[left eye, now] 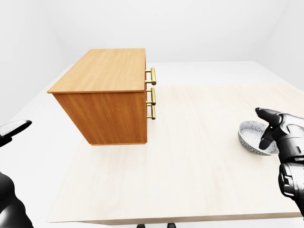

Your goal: Put the bowl on top of the cabinet.

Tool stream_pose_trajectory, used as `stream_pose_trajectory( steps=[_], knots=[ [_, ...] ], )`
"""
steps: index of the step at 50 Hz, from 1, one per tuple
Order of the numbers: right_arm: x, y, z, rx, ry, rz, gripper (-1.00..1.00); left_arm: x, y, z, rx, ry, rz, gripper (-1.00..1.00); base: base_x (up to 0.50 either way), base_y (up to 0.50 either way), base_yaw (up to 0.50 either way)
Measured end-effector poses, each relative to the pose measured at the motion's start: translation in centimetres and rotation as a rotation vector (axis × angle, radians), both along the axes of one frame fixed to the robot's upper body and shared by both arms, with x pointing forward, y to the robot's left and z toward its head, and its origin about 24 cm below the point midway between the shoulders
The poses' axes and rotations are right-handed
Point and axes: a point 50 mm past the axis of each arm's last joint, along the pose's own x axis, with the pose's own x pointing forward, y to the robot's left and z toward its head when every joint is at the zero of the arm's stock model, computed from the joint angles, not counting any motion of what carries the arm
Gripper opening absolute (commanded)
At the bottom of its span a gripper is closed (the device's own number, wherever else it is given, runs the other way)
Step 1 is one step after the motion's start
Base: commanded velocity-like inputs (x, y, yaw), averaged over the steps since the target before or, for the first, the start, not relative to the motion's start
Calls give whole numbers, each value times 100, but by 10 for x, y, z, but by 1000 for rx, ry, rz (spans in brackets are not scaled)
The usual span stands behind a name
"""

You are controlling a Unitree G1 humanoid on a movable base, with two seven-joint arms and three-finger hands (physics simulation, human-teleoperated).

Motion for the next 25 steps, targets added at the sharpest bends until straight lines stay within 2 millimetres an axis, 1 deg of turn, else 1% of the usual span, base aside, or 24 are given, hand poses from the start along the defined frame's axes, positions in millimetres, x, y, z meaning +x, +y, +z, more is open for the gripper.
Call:
stream_pose_trajectory(
  steps=[25],
  knots=[
    [-7, 10, -40, 38, 68, 10, 100, 0, 0, 0, -1, 0, 1, 100, 0, 0, 0]
  ],
)
